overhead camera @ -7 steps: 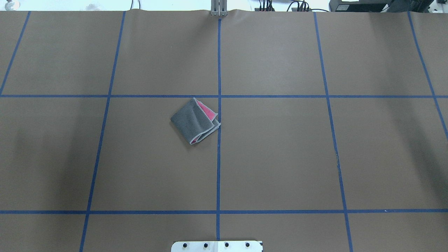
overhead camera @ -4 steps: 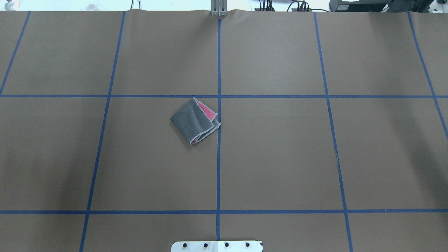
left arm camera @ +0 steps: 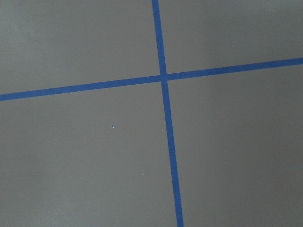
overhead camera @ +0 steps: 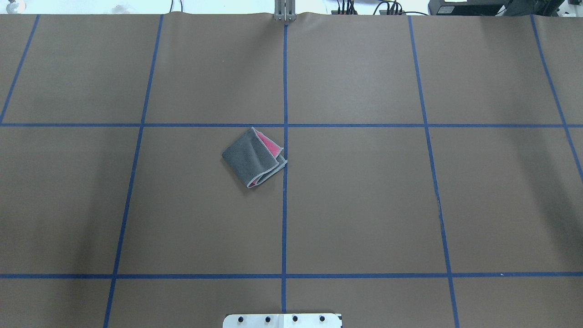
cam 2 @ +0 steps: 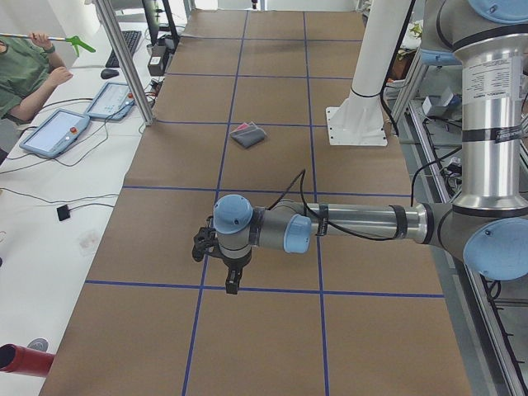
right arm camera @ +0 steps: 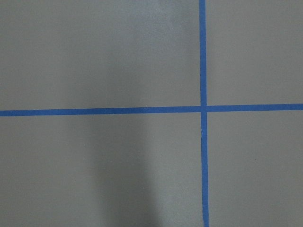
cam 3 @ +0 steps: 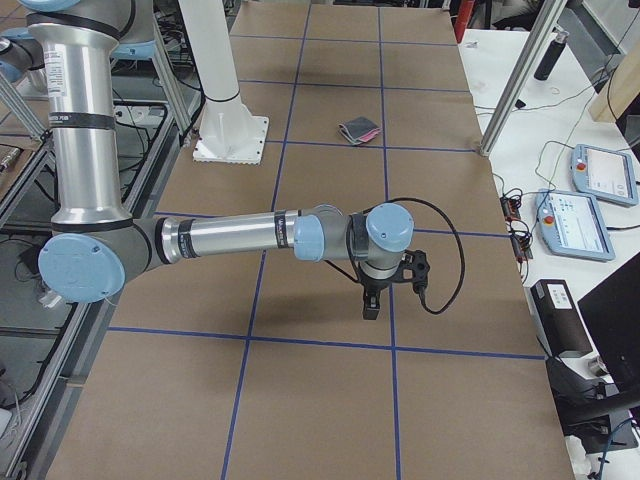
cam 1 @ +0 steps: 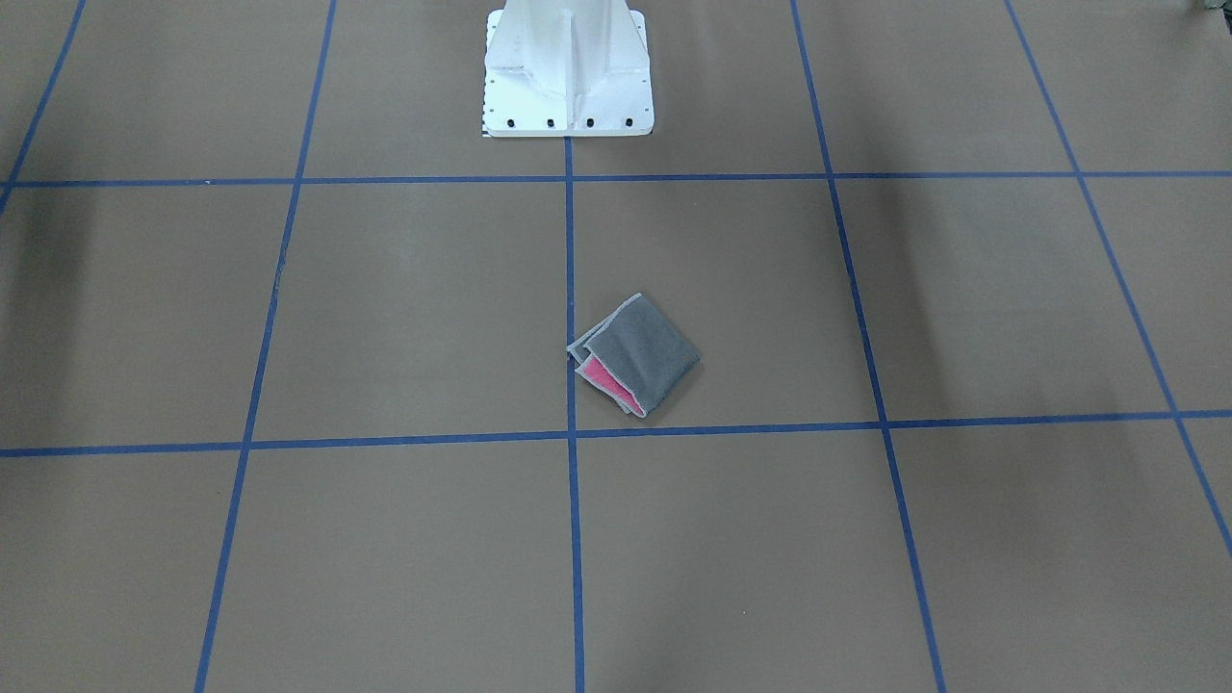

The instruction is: Fold towel twice with both arms

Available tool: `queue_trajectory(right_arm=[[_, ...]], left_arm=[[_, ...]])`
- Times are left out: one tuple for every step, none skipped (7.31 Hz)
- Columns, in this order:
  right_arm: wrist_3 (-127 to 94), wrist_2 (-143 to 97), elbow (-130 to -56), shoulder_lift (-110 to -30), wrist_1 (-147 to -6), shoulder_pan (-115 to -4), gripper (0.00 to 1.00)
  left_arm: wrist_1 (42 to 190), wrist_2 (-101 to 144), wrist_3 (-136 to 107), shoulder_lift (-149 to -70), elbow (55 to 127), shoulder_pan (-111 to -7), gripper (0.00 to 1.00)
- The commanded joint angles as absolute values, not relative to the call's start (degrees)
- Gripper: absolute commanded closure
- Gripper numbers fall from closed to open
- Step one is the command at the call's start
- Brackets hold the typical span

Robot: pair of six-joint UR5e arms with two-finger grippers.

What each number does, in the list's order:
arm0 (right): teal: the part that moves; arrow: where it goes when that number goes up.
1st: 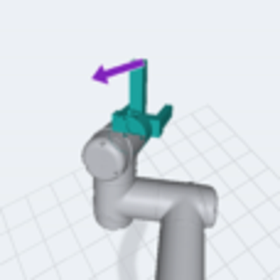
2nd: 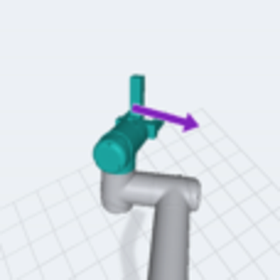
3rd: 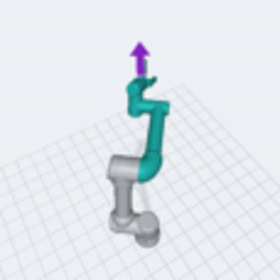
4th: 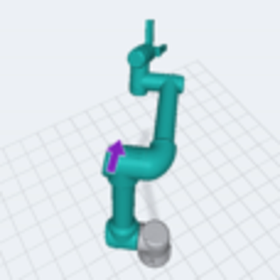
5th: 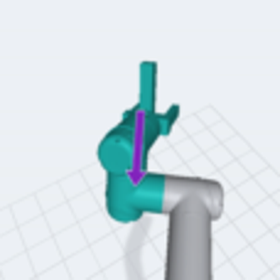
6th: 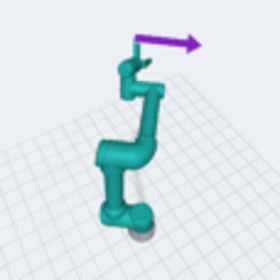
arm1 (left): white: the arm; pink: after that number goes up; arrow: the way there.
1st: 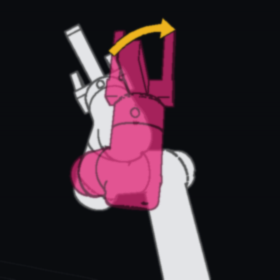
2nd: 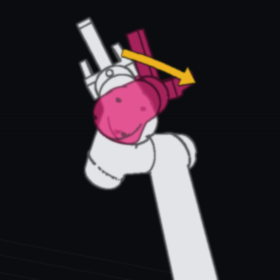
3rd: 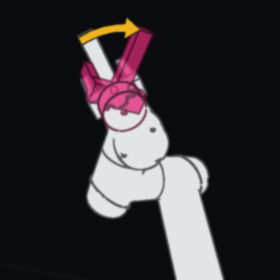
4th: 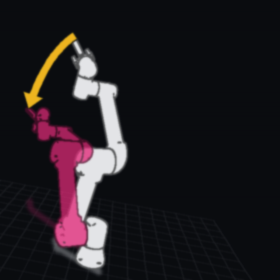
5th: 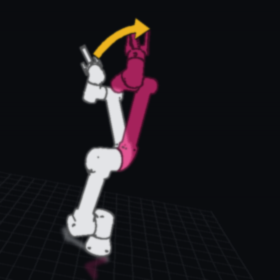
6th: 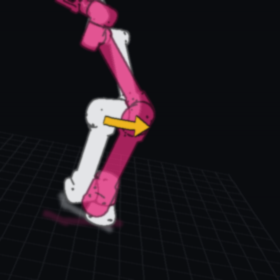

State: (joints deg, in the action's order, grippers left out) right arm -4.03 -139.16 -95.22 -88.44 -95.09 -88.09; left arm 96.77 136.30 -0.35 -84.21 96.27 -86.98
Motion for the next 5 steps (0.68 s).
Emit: queue_trajectory(right_arm=[[2.61, -139.75, -91.86, -89.37, -94.66, -90.78, 0.00], [6.03, -139.57, -91.41, -91.56, -94.22, -91.23, 0.00], [6.24, -139.57, -91.41, -91.58, -94.31, -91.40, 0.00], [6.07, -139.48, -91.58, -91.50, -94.22, -91.41, 0.00], [5.89, -139.48, -91.67, -91.41, -94.22, -91.41, 0.00]], left_arm=[[96.50, 136.67, -0.53, -84.90, 96.07, -87.01, 0.00], [96.50, 136.67, -0.53, -84.90, 96.06, -87.01, 0.00], [96.50, 136.58, -0.53, -84.82, 95.98, -87.01, 0.00], [96.50, 136.41, -0.44, -84.73, 95.80, -87.10, 0.00], [96.59, 134.67, -0.18, -84.73, 95.80, -87.36, 0.00]])
